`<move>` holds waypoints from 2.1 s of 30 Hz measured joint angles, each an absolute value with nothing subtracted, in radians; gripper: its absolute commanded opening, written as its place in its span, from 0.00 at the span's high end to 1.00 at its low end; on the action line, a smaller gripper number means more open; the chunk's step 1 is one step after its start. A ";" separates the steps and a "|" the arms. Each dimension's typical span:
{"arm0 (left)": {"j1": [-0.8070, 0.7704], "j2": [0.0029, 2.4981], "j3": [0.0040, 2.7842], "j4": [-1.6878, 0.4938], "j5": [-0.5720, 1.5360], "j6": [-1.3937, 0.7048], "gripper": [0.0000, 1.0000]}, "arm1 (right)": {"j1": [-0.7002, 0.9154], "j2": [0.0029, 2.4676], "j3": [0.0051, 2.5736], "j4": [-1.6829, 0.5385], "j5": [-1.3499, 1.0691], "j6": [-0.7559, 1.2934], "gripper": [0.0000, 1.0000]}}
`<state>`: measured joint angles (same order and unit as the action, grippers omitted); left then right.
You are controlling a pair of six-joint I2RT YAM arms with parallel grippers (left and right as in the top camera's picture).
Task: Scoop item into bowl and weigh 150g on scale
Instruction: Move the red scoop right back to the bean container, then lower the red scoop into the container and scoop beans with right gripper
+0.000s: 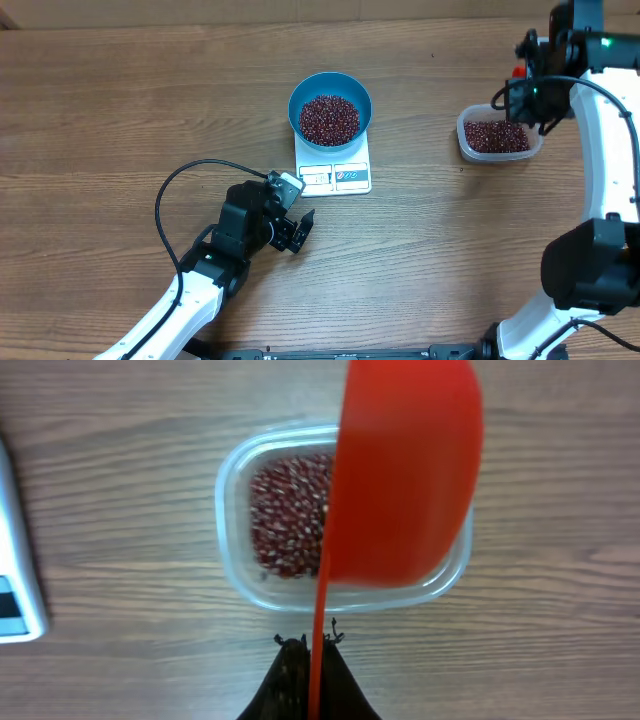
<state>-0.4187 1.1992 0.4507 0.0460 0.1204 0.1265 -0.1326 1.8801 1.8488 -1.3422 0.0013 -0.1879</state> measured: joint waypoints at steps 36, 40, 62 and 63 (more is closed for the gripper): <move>-0.419 1.199 0.451 0.046 0.120 0.126 0.00 | -0.149 1.880 1.454 -1.017 -0.144 -0.179 0.96; -0.419 1.199 0.451 0.046 0.120 0.126 0.00 | -0.149 1.880 1.434 -0.995 -0.173 -0.178 0.96; -0.419 1.199 0.451 0.046 0.120 0.126 0.00 | -0.150 1.880 1.433 -1.023 -0.175 -0.222 0.96; -0.419 1.199 0.451 0.046 0.120 0.126 0.01 | -0.150 1.880 1.434 -1.028 -0.163 -0.224 0.96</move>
